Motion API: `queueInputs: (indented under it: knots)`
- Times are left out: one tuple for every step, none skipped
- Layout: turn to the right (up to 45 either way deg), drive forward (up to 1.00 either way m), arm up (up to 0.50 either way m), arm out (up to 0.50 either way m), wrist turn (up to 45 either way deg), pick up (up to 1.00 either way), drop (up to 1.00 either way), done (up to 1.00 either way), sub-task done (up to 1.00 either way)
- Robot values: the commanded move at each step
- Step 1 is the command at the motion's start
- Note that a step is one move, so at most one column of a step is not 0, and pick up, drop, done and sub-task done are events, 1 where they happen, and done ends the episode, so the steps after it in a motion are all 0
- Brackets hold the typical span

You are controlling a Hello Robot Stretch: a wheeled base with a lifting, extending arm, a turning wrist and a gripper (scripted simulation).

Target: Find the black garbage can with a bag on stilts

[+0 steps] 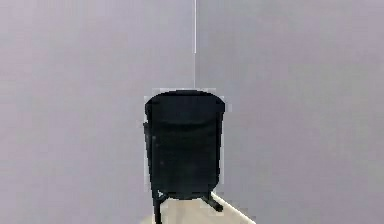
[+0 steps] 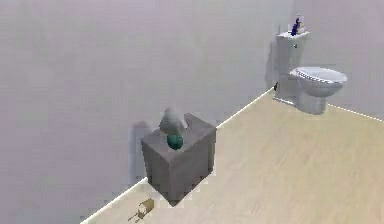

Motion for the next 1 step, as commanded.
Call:
queueInputs:
  knots:
    - [0.0,0.0,0.0,0.0,0.0,0.0,0.0,1.0,0.0]
